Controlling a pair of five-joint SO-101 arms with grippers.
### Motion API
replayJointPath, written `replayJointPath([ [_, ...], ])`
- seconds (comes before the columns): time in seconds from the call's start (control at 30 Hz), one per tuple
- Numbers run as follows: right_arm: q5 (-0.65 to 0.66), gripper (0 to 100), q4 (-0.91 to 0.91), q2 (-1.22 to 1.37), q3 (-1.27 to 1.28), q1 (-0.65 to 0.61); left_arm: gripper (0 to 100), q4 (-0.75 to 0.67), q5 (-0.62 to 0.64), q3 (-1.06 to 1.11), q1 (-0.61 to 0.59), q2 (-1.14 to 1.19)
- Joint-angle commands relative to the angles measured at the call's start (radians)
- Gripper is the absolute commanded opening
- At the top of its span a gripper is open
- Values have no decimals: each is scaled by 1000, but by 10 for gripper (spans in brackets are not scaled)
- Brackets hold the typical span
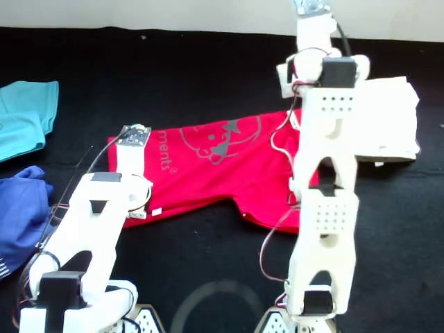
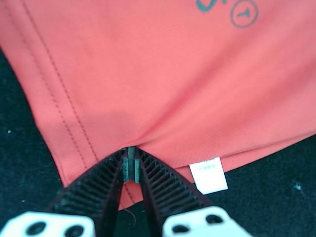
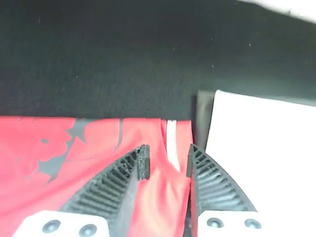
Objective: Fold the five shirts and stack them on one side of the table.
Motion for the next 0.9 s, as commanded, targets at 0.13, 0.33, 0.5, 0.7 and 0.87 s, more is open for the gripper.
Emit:
replayJointPath([
  [0.13,-2,133,13,-529,802,-7,9,-18,0,-1,7,1],
  [0.33,342,134,8,-791,1290,-31,9,-18,2,-1,7,1],
  [0.5,611,137,-8,-915,1566,-50,9,-18,2,-1,7,1],
  [0.7,617,190,-127,-935,1819,-166,9,-18,2,-1,7,1],
  [0.87,615,198,-366,-934,1986,-243,9,-18,2,-1,7,1],
])
